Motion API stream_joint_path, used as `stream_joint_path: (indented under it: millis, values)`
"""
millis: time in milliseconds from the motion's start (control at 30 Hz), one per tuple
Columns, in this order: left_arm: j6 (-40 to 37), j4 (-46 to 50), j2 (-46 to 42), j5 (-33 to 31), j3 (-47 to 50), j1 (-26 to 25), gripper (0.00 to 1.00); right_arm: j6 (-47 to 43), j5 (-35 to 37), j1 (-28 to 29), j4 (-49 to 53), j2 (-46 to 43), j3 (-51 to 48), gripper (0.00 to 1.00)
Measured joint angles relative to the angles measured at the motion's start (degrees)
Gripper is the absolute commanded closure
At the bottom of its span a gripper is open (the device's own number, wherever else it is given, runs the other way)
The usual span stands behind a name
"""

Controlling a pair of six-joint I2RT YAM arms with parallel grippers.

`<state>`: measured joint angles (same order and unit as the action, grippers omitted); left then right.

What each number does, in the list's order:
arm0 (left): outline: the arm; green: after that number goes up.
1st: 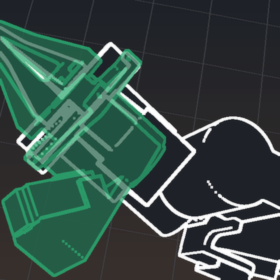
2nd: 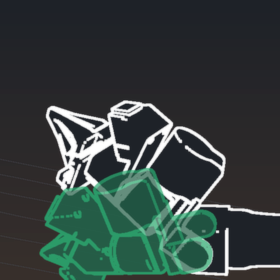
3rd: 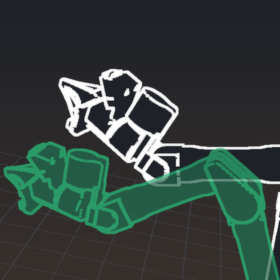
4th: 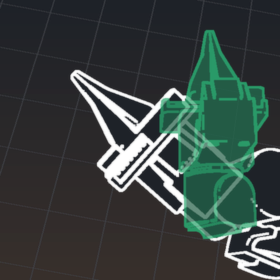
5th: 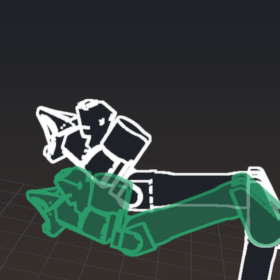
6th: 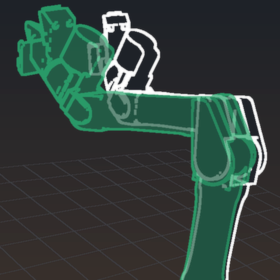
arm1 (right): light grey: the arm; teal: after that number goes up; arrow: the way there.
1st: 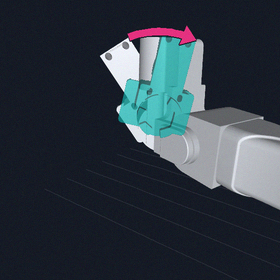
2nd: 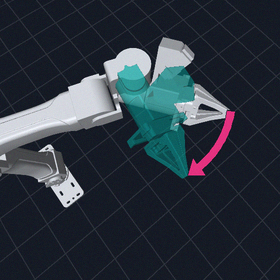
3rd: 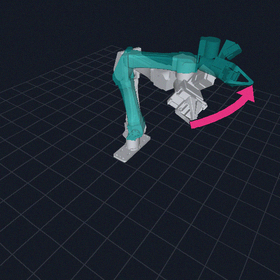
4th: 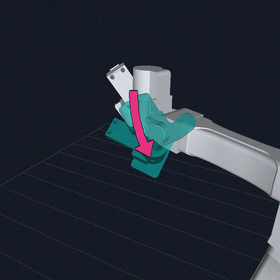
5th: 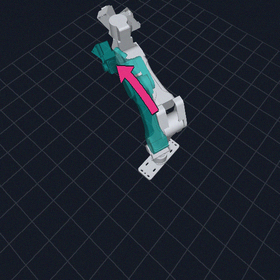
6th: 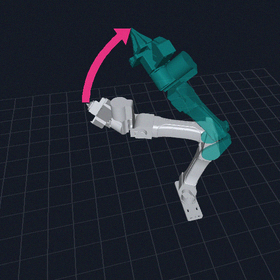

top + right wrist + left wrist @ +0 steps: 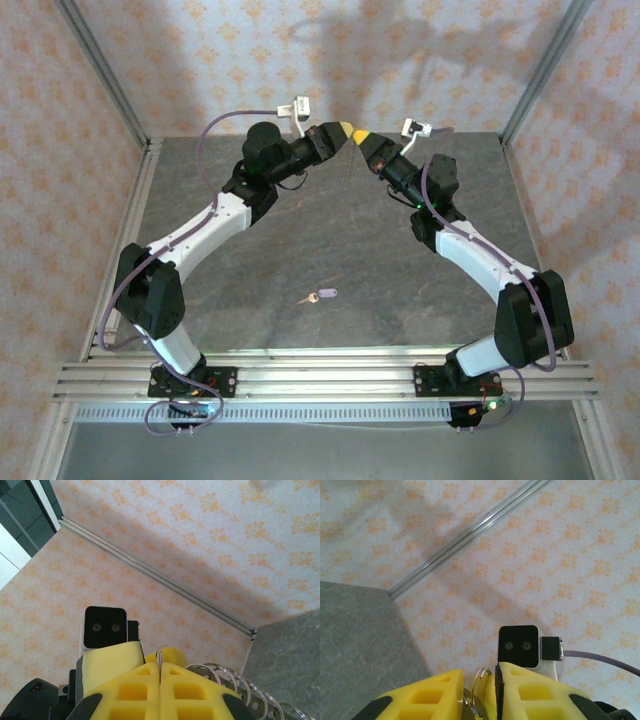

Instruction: Put the keys on the keyring

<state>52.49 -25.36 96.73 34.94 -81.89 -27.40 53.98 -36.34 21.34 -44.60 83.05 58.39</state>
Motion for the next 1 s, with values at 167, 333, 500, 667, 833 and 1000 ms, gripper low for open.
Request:
stream_joint_path:
  millis: [167,333,500,667,833,1000]
  values:
    - [0.00,-0.24,0.00,0.15,0.00,-0.07,0.79,0.00,0.02,0.00,0.00,0.00,0.00,1.00]
    - [-0.02,-0.24,0.00,0.11,0.00,-0.33,0.84,0.00,0.02,0.00,-0.02,-0.02,0.00,1.00]
    - [0.00,-0.24,0.00,0.11,0.11,-0.33,0.87,0.00,0.17,0.00,-0.04,-0.04,0.00,1.00]
    - [0.00,-0.83,0.00,0.09,0.59,-0.33,0.94,0.00,0.17,0.00,-0.04,-0.04,0.00,1.00]
    - [-0.07,-1.09,0.00,0.11,0.63,-0.33,1.00,0.00,0.37,0.00,-0.04,-0.07,0.00,1.00]
    - [-0.07,-1.09,0.00,0.13,0.61,-0.35,1.00,0.00,0.37,0.00,-0.04,-0.07,0.00,1.00]
